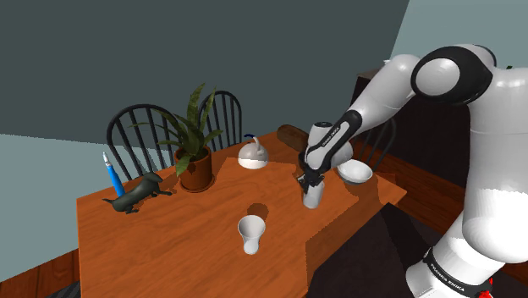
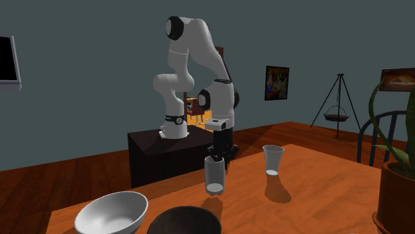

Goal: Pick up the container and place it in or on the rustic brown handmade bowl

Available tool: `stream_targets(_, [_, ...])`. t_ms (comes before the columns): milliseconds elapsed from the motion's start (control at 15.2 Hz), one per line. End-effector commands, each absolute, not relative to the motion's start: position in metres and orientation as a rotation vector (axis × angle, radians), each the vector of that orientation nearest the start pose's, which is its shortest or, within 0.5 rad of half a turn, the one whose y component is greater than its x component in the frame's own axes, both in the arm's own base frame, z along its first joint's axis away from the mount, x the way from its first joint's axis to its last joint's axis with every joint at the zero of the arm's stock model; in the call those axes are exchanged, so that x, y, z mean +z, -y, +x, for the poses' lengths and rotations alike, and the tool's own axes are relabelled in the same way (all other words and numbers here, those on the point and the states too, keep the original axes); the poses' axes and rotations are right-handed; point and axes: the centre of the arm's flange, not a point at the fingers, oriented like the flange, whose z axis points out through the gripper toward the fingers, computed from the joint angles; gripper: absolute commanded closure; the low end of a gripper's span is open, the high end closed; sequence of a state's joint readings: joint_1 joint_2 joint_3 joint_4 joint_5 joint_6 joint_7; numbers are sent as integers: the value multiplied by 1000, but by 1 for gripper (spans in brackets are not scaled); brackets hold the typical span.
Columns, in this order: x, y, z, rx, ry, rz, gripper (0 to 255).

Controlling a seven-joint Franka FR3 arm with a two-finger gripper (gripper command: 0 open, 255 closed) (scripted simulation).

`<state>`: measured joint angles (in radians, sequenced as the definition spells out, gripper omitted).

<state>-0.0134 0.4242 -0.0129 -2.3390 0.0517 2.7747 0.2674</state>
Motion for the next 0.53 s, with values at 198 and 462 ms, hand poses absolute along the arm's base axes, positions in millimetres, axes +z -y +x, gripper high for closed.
stream_targets(198, [182,17,512,-15,-530,-3081,255])
stream_targets(462, [204,17,512,-15,-530,-3081,255])
